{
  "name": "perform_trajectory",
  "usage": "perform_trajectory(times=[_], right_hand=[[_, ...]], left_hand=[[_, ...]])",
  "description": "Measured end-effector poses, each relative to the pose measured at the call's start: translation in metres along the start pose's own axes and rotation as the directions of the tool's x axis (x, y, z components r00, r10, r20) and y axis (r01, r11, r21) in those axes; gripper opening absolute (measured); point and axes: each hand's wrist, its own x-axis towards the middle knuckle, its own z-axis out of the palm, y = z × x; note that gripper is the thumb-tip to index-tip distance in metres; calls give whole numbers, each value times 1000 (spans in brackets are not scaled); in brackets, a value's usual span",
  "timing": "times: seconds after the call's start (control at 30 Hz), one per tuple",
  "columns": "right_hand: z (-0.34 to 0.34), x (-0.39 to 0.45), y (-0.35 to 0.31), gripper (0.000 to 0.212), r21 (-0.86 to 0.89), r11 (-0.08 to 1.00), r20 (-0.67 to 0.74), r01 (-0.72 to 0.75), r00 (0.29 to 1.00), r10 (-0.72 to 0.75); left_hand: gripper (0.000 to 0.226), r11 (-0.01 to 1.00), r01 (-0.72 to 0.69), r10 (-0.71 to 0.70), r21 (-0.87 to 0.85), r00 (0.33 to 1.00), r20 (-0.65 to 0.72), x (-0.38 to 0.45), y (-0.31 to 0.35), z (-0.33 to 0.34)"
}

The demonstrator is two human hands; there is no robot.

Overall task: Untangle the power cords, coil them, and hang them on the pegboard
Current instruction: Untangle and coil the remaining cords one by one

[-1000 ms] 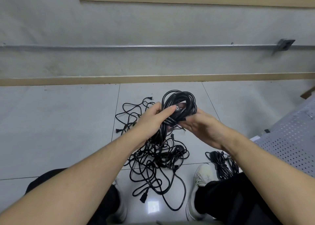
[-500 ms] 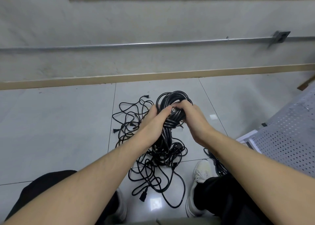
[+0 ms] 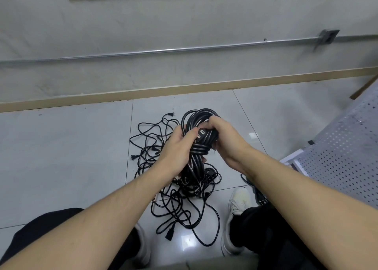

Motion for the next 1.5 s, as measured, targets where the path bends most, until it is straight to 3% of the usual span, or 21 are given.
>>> perform_trajectory(times=[0.07, 0.2, 0.37, 0.43, 0.53, 0.6, 0.7, 0.8, 0.93, 1.07, 1.13, 1.2, 1.33, 1.43, 1.5], right_hand=[[3, -3, 0, 14, 145, 989, -21, -27, 999, 31], [-7, 0, -7, 22, 336, 942, -90, 7, 996, 24], [-11, 3, -4, 15, 65, 998, -156, 27, 988, -17], [-2, 2, 2, 22, 8, 1000, -166, 27, 986, -26], [2, 3, -1, 15, 31, 999, -154, 39, 988, -34], [-1, 5, -3, 5, 35, 999, -127, 25, 992, -21], [-3, 9, -2, 8, 15, 999, -160, 37, 986, -34], [-3, 12, -2, 20, -35, 998, -256, 58, 965, -65], [-8, 13, -4, 40, -5, 999, -222, 43, 974, -43], [-7, 10, -3, 27, -29, 999, -148, 17, 989, -22], [-9, 10, -1, 35, -9, 1000, -127, 14, 992, -15], [-11, 11, -1, 47, -51, 998, -140, 27, 990, -34], [-17, 7, -7, 43, -272, 962, -144, 12, 988, -53], [-15, -2, -5, 53, -543, 833, -81, -105, 994, 73], [-9, -6, -3, 60, -564, 810, -47, -159, 986, 160]], left_hand=[[23, 1000, 10, -10, 19, 1000, -3, 0, -1, 4], [28, 1000, 6, -4, 31, 999, -51, 2, 2, -1], [48, 995, 70, -78, 76, 991, 107, -1, 2, 4], [45, 993, 116, -118, 27, 989, 92, -1, -1, 7], [44, 992, 125, -125, -34, 992, 10, 2, -1, 3], [51, 987, 141, -138, -79, 990, 34, 4, 0, 0], [66, 969, 199, -185, -144, 977, 102, 4, 2, -3], [48, 964, 203, -185, -170, 976, 118, 1, 2, -5], [68, 936, 255, -220, -241, 961, 166, -1, 1, -1], [56, 951, 226, -208, -213, 973, 100, 1, 1, -1], [44, 967, 188, -185, -172, 982, 29, 3, 0, -2], [38, 977, 152, -158, -148, 987, -31, 5, -1, -2], [27, 979, 104, -131, -173, 980, -152, 9, -2, -4], [27, 986, 81, -110, -143, 972, -209, 13, -2, -8], [26, 993, 67, -87, -101, 972, -217, 15, -3, -10]])
